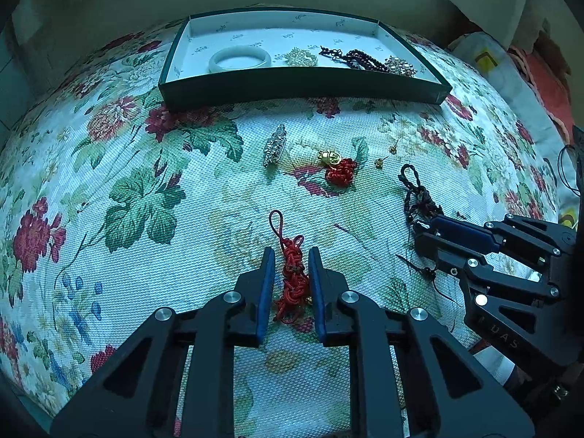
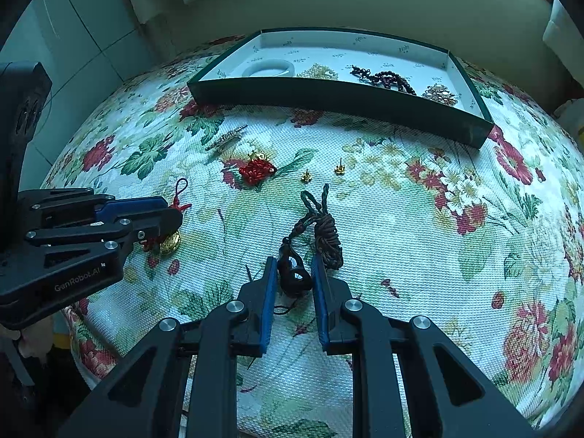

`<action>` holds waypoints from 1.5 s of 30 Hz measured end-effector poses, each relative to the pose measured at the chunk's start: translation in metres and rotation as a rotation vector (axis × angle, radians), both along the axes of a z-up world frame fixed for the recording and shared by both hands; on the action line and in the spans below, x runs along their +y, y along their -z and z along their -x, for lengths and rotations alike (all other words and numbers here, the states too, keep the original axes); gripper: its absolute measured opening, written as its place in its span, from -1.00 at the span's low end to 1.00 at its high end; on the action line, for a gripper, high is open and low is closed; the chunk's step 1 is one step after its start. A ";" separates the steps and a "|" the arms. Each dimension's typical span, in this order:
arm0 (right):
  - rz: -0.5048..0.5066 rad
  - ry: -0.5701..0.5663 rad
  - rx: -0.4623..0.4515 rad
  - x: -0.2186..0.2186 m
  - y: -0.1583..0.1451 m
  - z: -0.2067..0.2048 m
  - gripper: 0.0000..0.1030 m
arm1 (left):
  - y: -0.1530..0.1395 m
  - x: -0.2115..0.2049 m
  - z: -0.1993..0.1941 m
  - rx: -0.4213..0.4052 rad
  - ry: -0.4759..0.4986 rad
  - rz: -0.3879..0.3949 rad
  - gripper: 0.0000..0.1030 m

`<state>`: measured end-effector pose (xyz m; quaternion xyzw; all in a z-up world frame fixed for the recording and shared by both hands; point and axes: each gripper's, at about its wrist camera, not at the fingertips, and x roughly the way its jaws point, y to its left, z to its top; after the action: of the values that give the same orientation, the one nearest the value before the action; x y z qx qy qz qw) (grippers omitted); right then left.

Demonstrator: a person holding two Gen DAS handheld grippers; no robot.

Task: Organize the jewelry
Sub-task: 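Close the left tool on the red knotted tassel while the right tool holds the black cord, then carry the red tassel and black cord necklace over the green box with both tools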

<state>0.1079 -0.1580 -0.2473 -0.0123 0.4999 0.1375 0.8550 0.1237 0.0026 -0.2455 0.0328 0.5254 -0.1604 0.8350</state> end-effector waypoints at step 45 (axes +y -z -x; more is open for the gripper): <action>-0.074 0.077 -0.172 -0.029 -0.071 -0.025 -0.62 | -0.081 -0.011 -0.036 -0.207 0.013 0.081 -0.81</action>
<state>0.1326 -0.1869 -0.1767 0.0269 0.4192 0.1213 0.8994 0.1602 -0.0079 -0.1645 0.0189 0.4291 -0.1828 0.8843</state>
